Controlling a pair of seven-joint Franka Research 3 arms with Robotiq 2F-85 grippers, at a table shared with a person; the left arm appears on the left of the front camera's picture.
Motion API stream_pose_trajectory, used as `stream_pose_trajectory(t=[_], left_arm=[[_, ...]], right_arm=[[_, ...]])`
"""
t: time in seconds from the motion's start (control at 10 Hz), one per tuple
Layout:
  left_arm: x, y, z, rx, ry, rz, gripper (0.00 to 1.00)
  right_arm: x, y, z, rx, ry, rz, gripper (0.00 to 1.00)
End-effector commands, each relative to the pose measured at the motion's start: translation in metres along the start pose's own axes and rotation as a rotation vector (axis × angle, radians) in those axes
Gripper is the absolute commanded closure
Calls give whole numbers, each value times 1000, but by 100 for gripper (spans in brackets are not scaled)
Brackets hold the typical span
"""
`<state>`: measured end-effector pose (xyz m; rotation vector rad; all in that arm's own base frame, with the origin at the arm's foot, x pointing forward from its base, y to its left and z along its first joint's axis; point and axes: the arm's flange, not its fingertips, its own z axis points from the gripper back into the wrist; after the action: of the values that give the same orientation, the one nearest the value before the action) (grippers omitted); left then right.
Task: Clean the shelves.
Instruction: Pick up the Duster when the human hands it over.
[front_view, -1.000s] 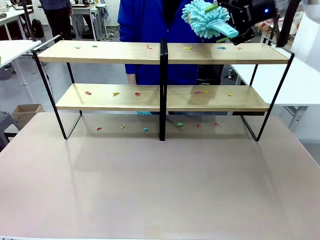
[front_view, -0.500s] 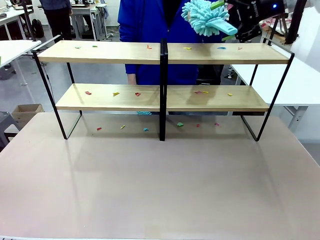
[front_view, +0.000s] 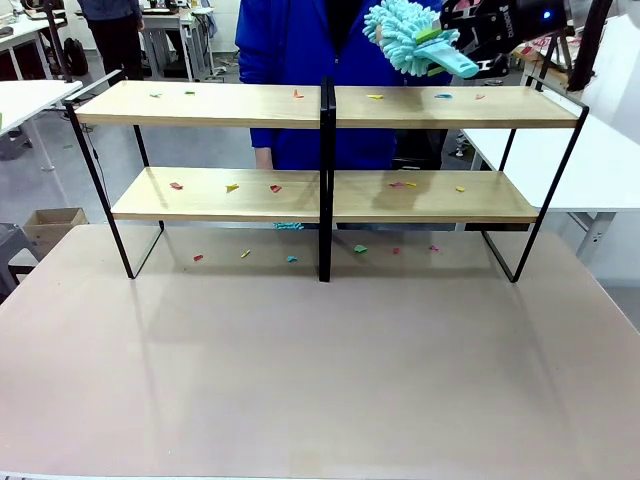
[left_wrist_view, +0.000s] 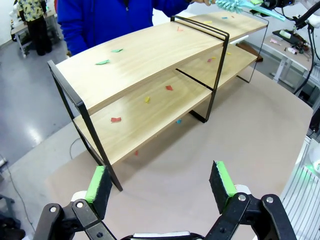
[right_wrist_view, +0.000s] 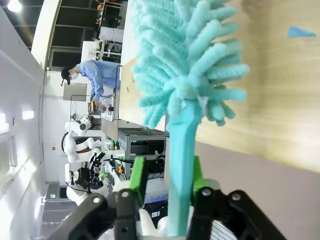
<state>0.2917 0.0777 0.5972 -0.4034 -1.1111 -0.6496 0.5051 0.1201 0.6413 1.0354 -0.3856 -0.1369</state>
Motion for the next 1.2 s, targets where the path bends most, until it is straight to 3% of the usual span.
stream_pose_trajectory(t=[0.0,0.7,0.9,1.1], left_arm=[[0,0,0,-8,-8,-8,0],[0,0,0,-8,-8,-8,0],[0,0,0,-8,-8,-8,0],[0,0,0,-8,-8,-8,0]], right_arm=[[-1,-1,1,12,-11,-21,100],[-5,-3,6,-16,8,18,100],[-12,3,61,-25,77,127,100],[-44,10,150,-50,297,155,100]])
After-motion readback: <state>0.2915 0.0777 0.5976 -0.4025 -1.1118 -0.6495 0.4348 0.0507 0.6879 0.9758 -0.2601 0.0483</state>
